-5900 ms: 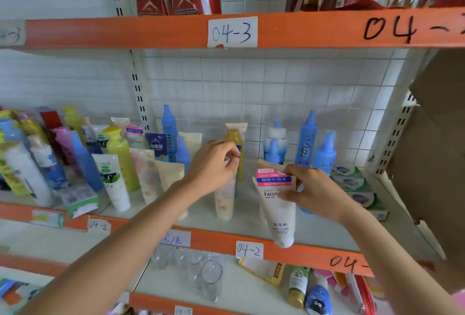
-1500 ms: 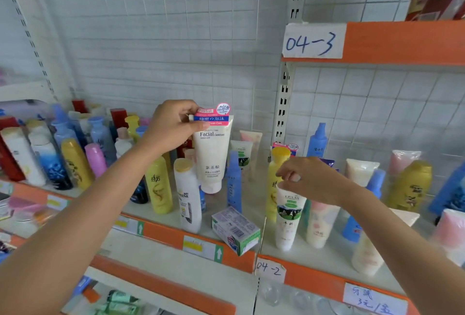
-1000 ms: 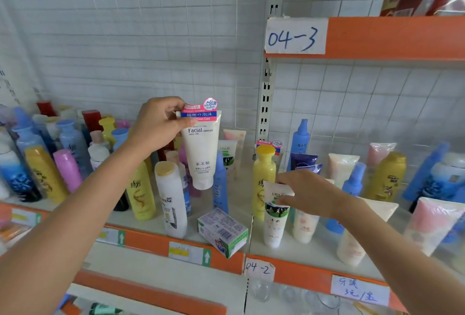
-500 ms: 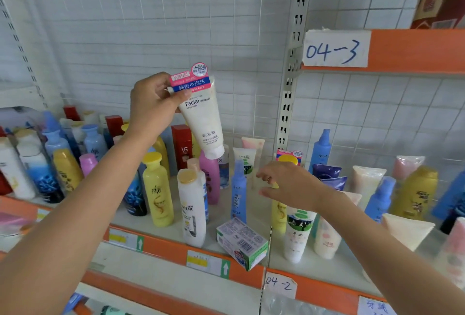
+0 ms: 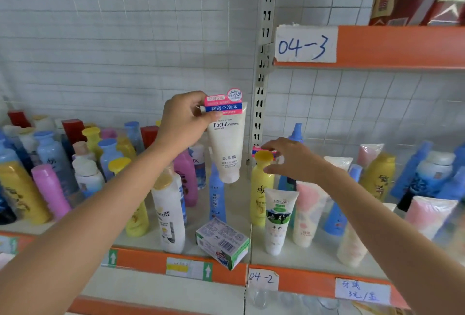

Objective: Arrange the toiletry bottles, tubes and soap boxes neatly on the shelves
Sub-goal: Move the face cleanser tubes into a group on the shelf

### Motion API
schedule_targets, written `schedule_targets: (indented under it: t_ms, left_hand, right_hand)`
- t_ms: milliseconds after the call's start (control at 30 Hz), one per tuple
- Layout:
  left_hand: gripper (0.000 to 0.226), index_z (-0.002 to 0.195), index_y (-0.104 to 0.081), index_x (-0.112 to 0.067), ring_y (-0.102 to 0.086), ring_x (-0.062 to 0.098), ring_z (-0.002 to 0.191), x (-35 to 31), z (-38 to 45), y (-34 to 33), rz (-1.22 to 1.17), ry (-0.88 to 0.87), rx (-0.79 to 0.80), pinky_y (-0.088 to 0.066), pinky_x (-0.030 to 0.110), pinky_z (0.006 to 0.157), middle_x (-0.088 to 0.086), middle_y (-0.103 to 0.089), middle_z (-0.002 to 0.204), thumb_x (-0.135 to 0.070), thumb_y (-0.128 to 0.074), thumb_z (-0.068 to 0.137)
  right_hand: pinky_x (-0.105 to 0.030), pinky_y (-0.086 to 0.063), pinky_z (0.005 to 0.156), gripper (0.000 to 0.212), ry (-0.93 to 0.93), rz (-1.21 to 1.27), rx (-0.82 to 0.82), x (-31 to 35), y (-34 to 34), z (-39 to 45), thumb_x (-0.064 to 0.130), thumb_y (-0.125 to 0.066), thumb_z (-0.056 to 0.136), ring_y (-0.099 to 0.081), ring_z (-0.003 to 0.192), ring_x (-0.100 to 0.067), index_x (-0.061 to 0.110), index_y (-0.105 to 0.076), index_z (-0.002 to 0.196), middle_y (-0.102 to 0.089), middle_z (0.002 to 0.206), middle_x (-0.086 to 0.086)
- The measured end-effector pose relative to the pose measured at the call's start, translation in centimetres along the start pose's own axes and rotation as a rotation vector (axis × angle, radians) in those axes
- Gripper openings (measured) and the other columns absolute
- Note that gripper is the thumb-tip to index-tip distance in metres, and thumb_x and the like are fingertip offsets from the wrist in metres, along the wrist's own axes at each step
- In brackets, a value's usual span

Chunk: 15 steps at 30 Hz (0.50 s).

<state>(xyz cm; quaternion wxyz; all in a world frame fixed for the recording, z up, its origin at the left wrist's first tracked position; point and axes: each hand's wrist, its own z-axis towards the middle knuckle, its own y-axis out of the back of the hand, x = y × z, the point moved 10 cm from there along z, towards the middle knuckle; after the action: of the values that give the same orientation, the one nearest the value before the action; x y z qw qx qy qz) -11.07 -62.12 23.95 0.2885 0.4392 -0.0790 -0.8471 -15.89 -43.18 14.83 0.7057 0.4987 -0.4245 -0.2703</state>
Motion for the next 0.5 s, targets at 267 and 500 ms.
schedule_targets:
  t_ms: [267, 500]
  left_hand:
    - [0.010, 0.083, -0.064, -0.017, -0.067, 0.022, 0.089, 0.6, 0.6, -2.8, 0.112, 0.023, 0.047, -0.056, 0.047, 0.078, 0.006, -0.072, 0.099, -0.017, -0.072, 0.078]
    - [0.017, 0.092, -0.066, -0.008, -0.064, 0.018, 0.082, -0.9, 0.8, -4.6, 0.188, -0.022, 0.035, -0.054, 0.038, 0.079, 0.007, -0.071, 0.102, -0.019, -0.070, 0.080]
  right_hand:
    - [-0.036, -0.047, 0.075, 0.048, -0.076, -0.029, 0.059, -0.5, -1.3, 0.6, 0.033, -0.066, 0.082, -0.055, 0.086, -0.027, 0.016, -0.039, 0.117, -0.053, 0.098, -0.010]
    - [-0.028, -0.043, 0.070, 0.047, -0.122, 0.079, -0.055, -2.1, 0.1, -1.2, 0.033, -0.069, 0.079, -0.051, 0.086, -0.021, 0.020, -0.043, 0.116, -0.051, 0.107, -0.006]
